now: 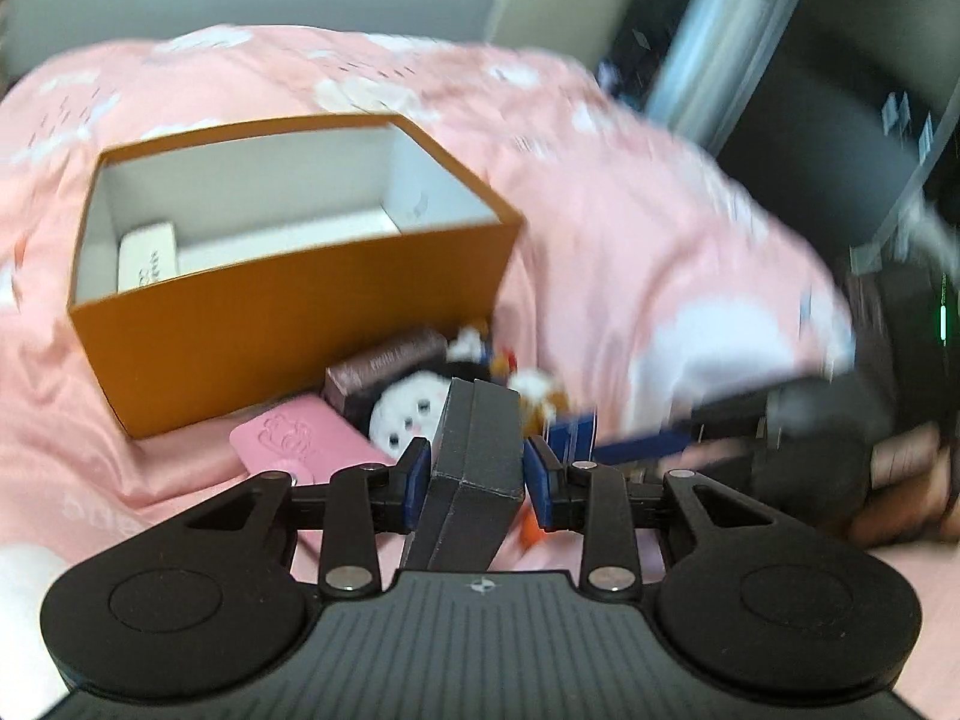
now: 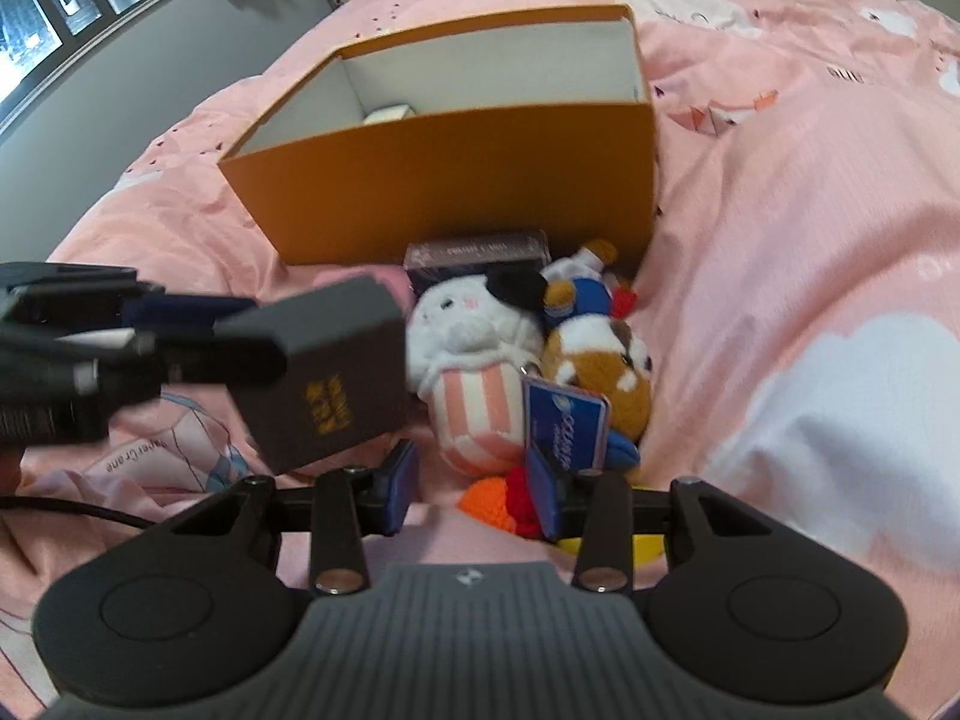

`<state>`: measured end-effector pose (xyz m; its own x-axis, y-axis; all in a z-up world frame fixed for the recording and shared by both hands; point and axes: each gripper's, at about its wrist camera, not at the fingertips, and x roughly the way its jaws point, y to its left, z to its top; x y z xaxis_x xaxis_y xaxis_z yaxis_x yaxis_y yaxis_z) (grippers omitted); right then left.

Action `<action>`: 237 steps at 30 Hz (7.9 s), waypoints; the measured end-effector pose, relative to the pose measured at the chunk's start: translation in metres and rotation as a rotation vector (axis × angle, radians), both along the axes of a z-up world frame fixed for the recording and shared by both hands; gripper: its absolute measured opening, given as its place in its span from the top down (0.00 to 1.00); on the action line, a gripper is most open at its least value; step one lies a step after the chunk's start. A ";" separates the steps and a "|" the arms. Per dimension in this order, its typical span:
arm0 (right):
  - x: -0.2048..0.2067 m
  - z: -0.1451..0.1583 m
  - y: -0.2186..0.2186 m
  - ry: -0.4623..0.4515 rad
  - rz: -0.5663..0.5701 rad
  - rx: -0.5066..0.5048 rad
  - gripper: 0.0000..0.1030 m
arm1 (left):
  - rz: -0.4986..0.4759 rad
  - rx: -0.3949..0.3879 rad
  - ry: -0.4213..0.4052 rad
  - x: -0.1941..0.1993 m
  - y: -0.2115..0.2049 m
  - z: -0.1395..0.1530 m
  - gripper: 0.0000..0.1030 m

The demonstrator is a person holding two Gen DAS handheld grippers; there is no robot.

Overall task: Organize objects
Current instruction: 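Grasp the dark grey box with the left gripper, then lift the dark grey box while the right gripper grasps the PHOTO CARD box, then carry the dark grey box and PHOTO CARD box into the shoebox, then open the left gripper on the dark grey box while the right gripper releases the PHOTO CARD box, then withdraw both grippers from the shoebox toward the remaining items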

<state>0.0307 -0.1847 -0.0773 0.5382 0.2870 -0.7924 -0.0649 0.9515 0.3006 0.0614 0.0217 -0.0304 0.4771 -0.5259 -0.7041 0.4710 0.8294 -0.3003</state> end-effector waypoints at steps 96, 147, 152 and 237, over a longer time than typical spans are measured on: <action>0.230 0.039 0.012 -0.016 0.381 -0.305 0.14 | 0.450 -0.091 0.371 0.216 0.030 -0.047 0.61; 0.322 -0.032 0.057 0.434 0.906 -0.262 0.13 | -0.002 0.305 0.349 0.273 -0.002 -0.075 0.70; 0.323 -0.027 0.043 0.437 0.886 -0.271 0.28 | 0.021 0.337 0.407 0.274 0.006 -0.080 0.77; 0.234 0.055 -0.011 -0.110 0.556 -0.293 0.82 | 0.077 0.064 0.006 0.148 0.018 0.030 0.88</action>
